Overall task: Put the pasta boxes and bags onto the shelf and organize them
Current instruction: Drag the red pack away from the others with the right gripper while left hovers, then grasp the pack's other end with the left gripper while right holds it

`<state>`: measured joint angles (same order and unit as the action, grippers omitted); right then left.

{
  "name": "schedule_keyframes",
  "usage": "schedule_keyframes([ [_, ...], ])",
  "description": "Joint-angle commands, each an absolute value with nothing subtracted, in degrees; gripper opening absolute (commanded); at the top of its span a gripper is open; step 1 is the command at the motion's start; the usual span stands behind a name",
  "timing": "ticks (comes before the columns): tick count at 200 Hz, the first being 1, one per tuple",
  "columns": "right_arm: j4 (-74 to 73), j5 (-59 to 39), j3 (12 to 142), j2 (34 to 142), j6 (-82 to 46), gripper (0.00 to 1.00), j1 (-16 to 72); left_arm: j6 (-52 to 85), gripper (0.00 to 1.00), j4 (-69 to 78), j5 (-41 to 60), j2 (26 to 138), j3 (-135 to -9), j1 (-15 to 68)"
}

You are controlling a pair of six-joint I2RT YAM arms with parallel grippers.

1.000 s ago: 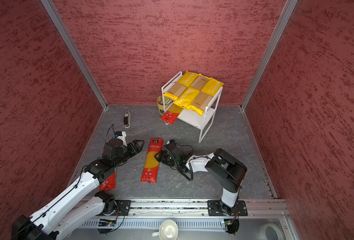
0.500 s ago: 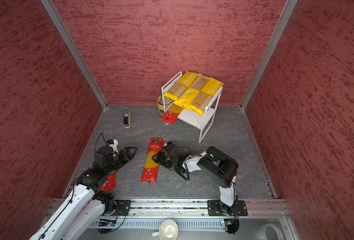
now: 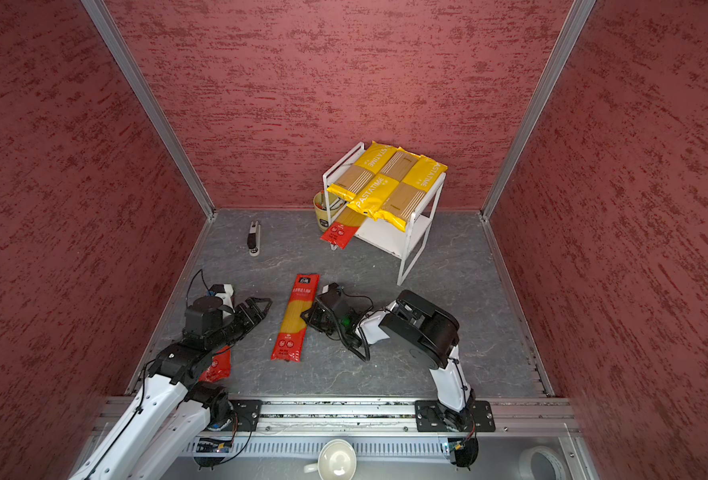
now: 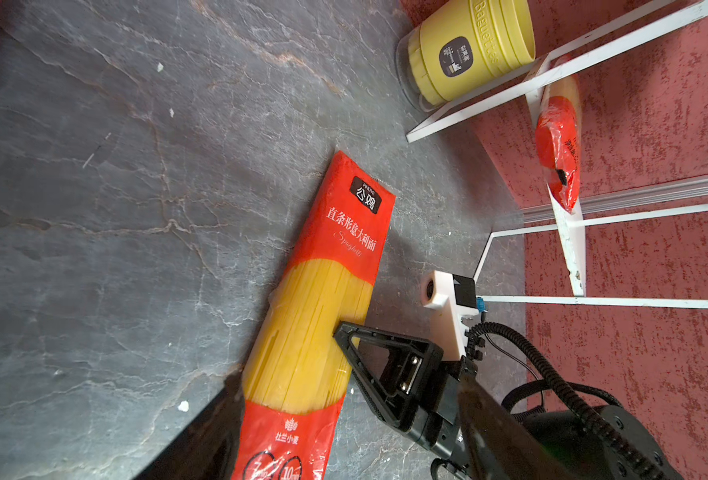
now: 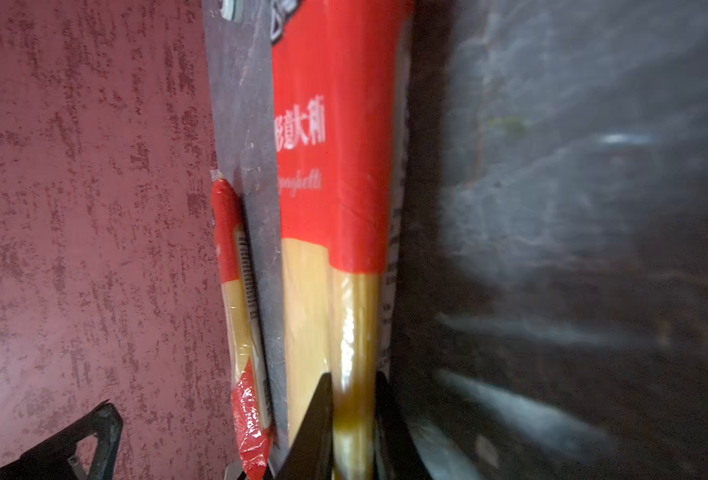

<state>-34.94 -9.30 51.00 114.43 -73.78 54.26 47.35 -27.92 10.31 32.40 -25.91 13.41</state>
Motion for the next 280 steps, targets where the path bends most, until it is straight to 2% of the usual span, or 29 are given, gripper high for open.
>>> schedule_keyframes([
  [1, -42.3, -5.8, 49.5, 112.4, -77.6, 0.08, 55.1, 48.3, 0.80, -30.4, 10.8, 31.1, -29.2, 12.0],
  [40, -50.5, -1.4, 46.0, 106.5, -77.7, 0.00, 55.8, 49.3, 0.80, -35.6, 14.0, 30.5, -33.8, 9.7],
  [100, -52.0, 0.1, 45.3, 97.9, -73.1, 0.00, 56.3, 51.2, 0.82, -39.8, 13.2, 27.5, -39.1, 9.1],
  [152, -58.3, 1.6, 44.1, 95.0, -69.7, 0.00, 56.7, 58.8, 0.87, -34.9, 17.5, 23.5, -35.1, 9.1],
  [193, -65.5, 6.6, 43.2, 94.3, -67.5, 0.00, 56.7, 64.0, 0.91, -29.2, 20.0, 20.6, -30.5, 9.6],
  [235, -68.9, 8.7, 46.1, 96.2, -66.8, 0.00, 55.3, 68.5, 0.96, -23.6, 15.6, 17.6, -25.5, 15.6],
  [280, -69.8, 10.5, 48.5, 95.9, -65.4, 0.00, 53.8, 73.9, 0.97, -15.1, 7.0, 15.4, -18.9, 27.6],
])
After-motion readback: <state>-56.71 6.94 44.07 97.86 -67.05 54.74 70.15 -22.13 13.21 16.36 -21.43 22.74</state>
